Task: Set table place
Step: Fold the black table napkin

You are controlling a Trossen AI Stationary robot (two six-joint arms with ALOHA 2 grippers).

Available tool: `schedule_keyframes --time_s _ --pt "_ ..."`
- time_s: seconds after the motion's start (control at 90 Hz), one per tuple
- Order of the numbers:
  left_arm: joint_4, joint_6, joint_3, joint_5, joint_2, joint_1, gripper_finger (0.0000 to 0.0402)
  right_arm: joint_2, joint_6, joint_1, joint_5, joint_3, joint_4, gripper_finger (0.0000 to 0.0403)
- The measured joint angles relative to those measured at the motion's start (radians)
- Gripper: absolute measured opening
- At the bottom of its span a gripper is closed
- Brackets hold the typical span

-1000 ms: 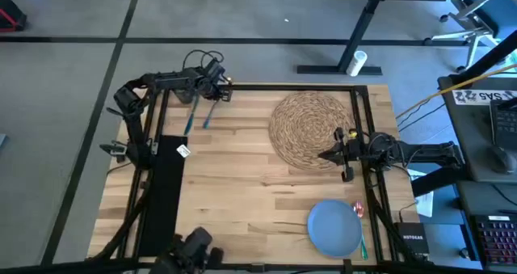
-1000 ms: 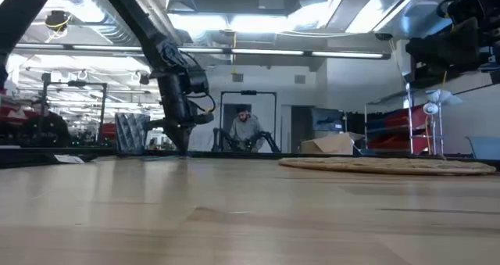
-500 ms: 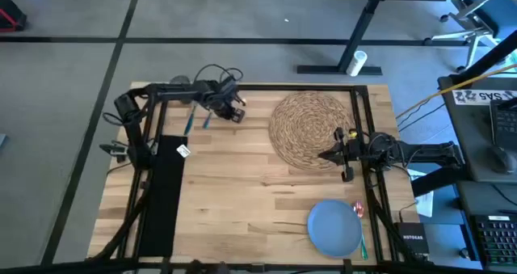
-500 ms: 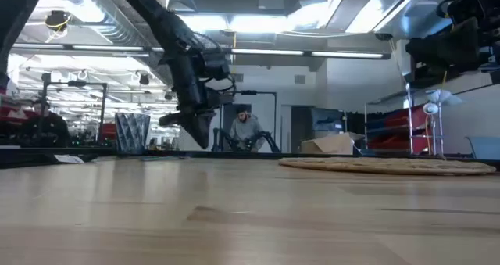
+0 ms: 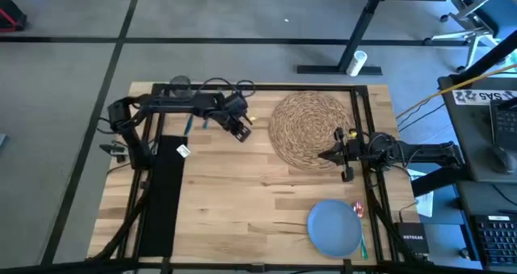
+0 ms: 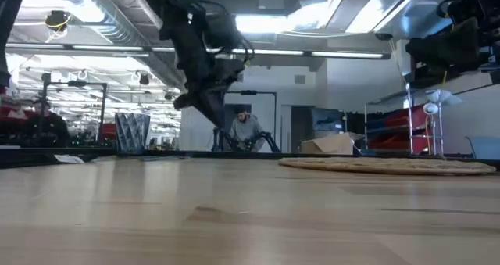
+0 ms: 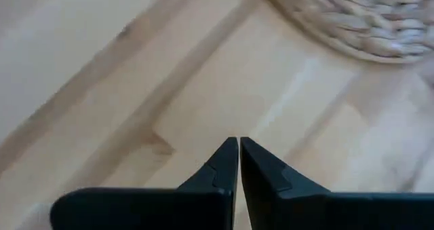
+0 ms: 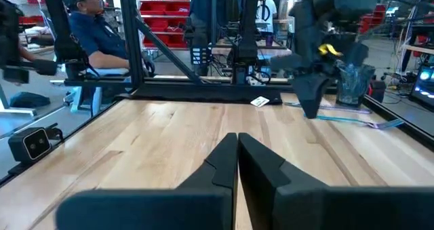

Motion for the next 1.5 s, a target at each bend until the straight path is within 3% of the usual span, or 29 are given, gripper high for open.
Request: schedule_keyframes --time_s 0.211,0.422,0.667,0.844,1.056,1.267,1.5 --pt "0.102 -0.056 0.000 0.000 -0.066 -0.100 0.0000 0.000 0.000 0.000 0.052 0.000 0.063 0.0001" --pt "0.295 -0.146 0.000 0.000 -0.103 -0.204 0.0000 0.000 0.052 0.000 0.063 0.000 0.250 0.0001" --pt "0.560 -0.195 0.000 0.001 -0.106 -0.284 0.0000 0.000 0.255 0.000 0.223 0.000 0.507 0.0001" --pt "0.679 -0.160 0.000 0.001 -0.121 -0.326 0.0000 -0.001 0.287 0.000 0.290 0.000 0.637 0.0001" --pt "0.642 -0.133 0.000 0.001 -0.168 -0.397 0.0000 -0.001 0.380 0.000 0.255 0.000 0.653 0.0001" --pt "0.531 -0.093 0.000 -0.083 -0.229 -0.470 0.0000 0.000 0.383 0.000 0.206 0.002 0.613 0.0001" --pt "0.299 -0.082 0.000 -0.167 -0.311 -0.521 0.0000 0.068 0.328 0.000 0.189 0.171 0.296 0.0001"
